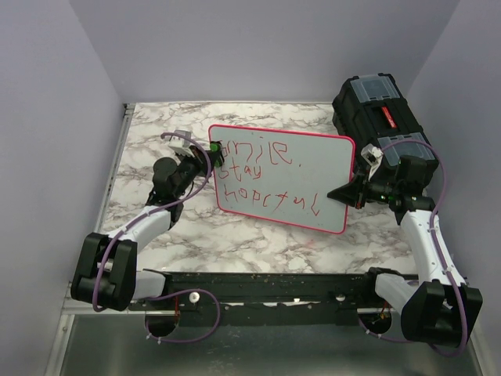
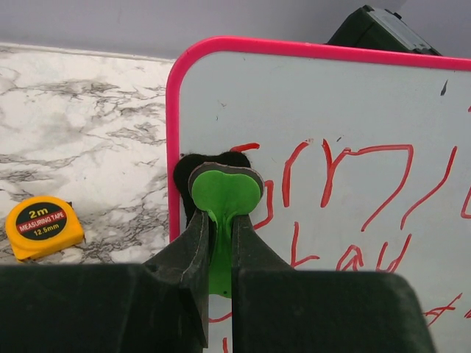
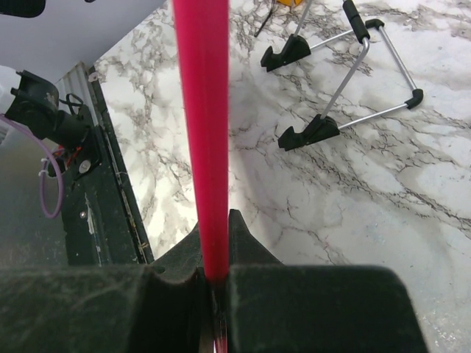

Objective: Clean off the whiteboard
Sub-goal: Erase the whiteboard using the whiteboard eraser.

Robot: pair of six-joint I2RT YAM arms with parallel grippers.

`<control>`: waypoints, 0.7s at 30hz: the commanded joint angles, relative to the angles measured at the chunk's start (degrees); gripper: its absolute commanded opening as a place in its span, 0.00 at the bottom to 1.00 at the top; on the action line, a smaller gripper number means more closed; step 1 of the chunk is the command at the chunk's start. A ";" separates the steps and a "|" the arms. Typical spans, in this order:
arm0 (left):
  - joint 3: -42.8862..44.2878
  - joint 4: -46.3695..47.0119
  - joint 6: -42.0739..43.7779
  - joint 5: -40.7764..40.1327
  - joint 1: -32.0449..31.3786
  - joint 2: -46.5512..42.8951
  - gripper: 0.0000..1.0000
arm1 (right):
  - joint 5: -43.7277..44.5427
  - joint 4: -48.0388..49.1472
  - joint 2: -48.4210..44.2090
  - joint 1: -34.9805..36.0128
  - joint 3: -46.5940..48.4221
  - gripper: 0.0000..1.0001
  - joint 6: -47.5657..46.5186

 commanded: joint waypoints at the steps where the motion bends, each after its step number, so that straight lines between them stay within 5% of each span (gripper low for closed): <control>1: 4.46 -3.68 1.83 3.37 -0.52 0.03 0.00 | 1.94 2.26 -0.38 0.28 0.41 0.01 -4.14; 11: 12.03 -9.47 2.47 4.17 -0.79 1.67 0.00 | 2.16 2.26 -0.38 0.23 0.37 0.01 -4.23; 21: -1.45 -4.24 0.75 2.20 -0.87 1.74 0.00 | 2.38 2.40 -1.13 0.22 0.10 0.01 -4.22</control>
